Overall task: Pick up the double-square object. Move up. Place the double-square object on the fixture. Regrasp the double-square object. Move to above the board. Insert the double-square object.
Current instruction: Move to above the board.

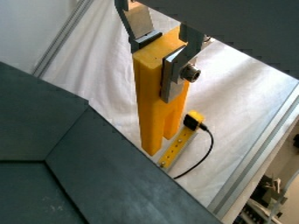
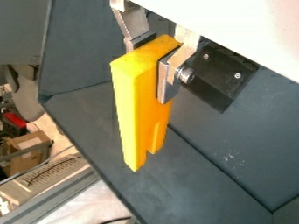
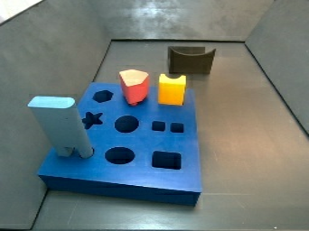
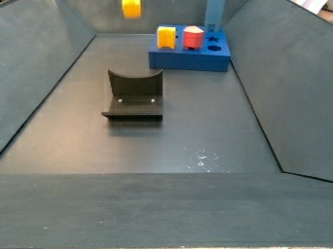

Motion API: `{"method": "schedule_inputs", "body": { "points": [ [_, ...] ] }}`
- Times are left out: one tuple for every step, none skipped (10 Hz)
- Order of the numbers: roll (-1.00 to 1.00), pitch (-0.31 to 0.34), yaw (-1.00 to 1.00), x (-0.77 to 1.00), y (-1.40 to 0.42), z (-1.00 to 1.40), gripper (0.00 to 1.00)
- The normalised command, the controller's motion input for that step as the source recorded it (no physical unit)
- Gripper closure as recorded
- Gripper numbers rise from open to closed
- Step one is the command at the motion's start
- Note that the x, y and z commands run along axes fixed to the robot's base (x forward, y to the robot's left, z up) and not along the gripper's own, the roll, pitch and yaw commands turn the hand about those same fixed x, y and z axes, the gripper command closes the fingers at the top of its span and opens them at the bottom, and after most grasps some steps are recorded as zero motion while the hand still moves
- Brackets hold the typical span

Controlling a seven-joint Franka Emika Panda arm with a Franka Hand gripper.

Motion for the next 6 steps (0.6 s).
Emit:
{"method": "schedule_inputs", "body": {
  "points": [
    [-0.06,0.0,0.04,-0.03,0.02,0.61,1.0],
    [-0.06,0.008,0.03,-0.03,0.01,0.5,1.0],
    [-0.06,0.035,0.02,-0.01,0.0,0.21,1.0],
    [-1.0,-0.002,-0.04,-0.45,-1.0,0.01,1.0],
    [-1.0,-0.008,-0.03,-0.45,-1.0,-0.01,1.0],
    [-1.0,-0.015,-0.03,-0.47,-1.0,0.0,1.0]
  ]
}}
